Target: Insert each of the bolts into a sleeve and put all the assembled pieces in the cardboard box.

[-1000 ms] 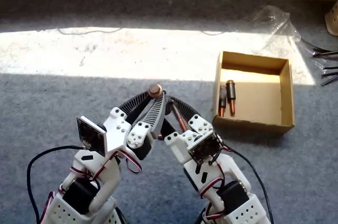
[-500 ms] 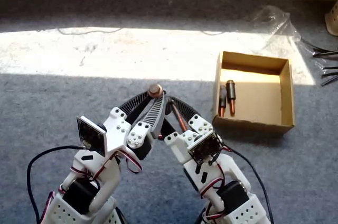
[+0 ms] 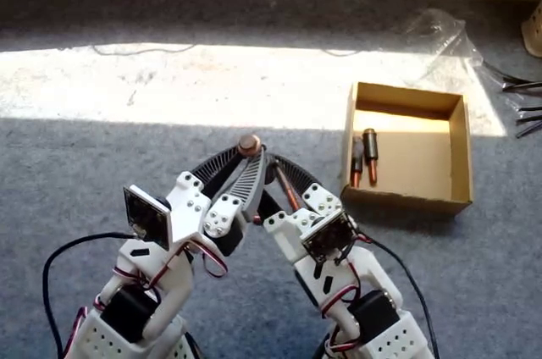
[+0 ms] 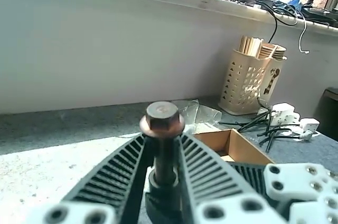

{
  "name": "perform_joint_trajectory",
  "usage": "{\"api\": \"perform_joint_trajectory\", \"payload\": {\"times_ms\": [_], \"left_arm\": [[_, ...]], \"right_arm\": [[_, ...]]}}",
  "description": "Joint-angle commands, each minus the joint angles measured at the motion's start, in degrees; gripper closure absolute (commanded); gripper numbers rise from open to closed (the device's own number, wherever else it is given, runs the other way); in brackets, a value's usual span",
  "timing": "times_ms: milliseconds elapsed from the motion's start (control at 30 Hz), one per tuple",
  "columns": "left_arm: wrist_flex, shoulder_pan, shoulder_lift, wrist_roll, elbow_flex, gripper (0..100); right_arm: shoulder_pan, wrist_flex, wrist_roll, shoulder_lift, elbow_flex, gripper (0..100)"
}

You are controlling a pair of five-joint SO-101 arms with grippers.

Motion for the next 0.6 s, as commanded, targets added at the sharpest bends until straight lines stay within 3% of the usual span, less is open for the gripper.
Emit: {"api": "perform_joint_trajectory", "payload": {"times_ms": [0, 167, 567], "left_arm": [[-2.6, -1.1, 7.4, 1.1, -2.6, 99], [-2.9, -1.1, 15.4, 1.4, -5.2, 99], [-2.9, -1.5, 15.7, 1.4, -5.3, 99]], "right_arm": [[1.5, 0.0, -0.4, -0.8, 2.2, 99.4], [1.5, 0.0, -0.4, -0.8, 2.2, 99.4], [1.5, 0.0, -0.4, -0.8, 2.3, 99.4]]}}
